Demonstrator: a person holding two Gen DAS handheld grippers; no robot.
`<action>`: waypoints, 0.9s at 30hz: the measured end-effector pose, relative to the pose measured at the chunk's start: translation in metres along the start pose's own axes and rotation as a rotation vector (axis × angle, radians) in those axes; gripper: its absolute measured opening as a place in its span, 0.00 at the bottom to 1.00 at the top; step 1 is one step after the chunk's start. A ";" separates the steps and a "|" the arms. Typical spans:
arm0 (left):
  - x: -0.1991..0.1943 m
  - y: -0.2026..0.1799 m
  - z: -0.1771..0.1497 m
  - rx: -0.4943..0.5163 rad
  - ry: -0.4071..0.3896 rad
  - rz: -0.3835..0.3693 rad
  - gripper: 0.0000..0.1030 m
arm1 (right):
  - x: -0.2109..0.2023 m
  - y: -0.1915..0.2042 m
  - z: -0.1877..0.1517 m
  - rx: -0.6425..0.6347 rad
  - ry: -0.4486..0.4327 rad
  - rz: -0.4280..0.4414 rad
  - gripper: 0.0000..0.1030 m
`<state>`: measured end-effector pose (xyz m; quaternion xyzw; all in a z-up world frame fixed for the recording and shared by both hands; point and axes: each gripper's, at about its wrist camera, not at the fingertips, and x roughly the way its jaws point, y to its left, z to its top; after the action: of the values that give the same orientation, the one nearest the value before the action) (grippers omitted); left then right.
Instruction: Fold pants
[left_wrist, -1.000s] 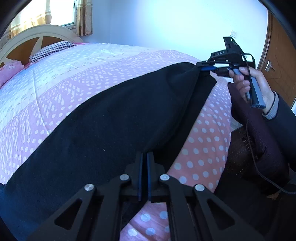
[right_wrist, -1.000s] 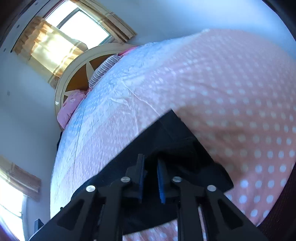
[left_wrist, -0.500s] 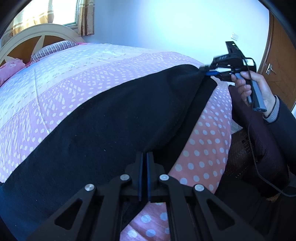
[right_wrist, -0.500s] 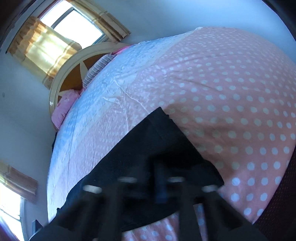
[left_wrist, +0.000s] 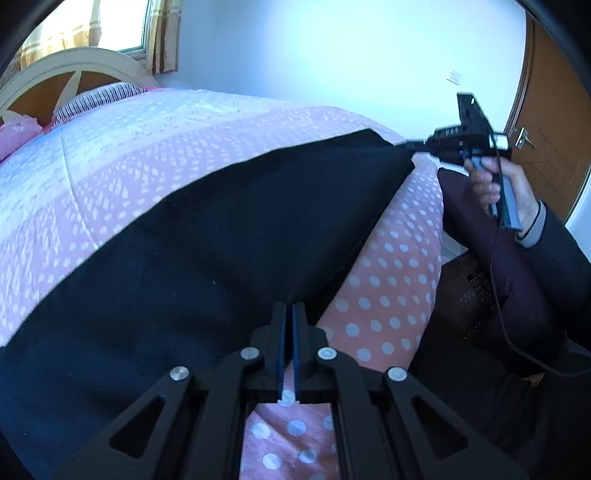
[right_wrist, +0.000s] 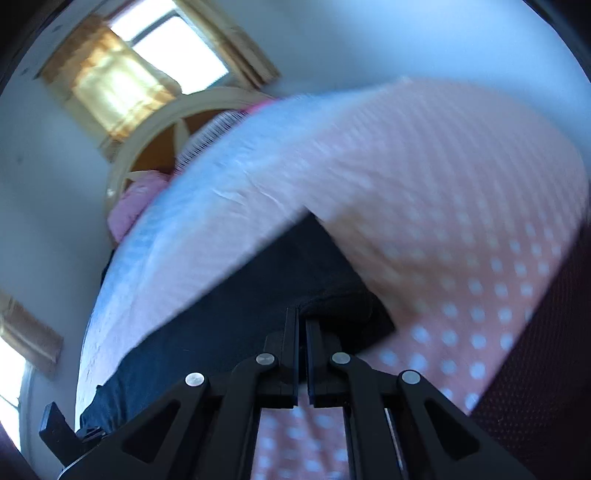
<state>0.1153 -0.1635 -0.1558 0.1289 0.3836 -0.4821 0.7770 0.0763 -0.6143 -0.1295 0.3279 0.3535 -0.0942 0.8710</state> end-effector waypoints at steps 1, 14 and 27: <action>0.001 0.000 0.000 0.000 0.003 -0.002 0.03 | 0.005 -0.007 -0.003 0.015 0.016 -0.003 0.03; -0.003 -0.003 -0.003 0.033 -0.007 0.007 0.09 | -0.023 -0.020 0.034 0.078 -0.139 -0.094 0.46; -0.040 0.024 -0.016 -0.055 -0.096 0.133 0.53 | 0.035 0.070 -0.032 -0.328 0.100 -0.030 0.46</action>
<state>0.1182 -0.1159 -0.1416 0.1095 0.3495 -0.4241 0.8282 0.1120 -0.5379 -0.1355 0.1805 0.4120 -0.0316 0.8926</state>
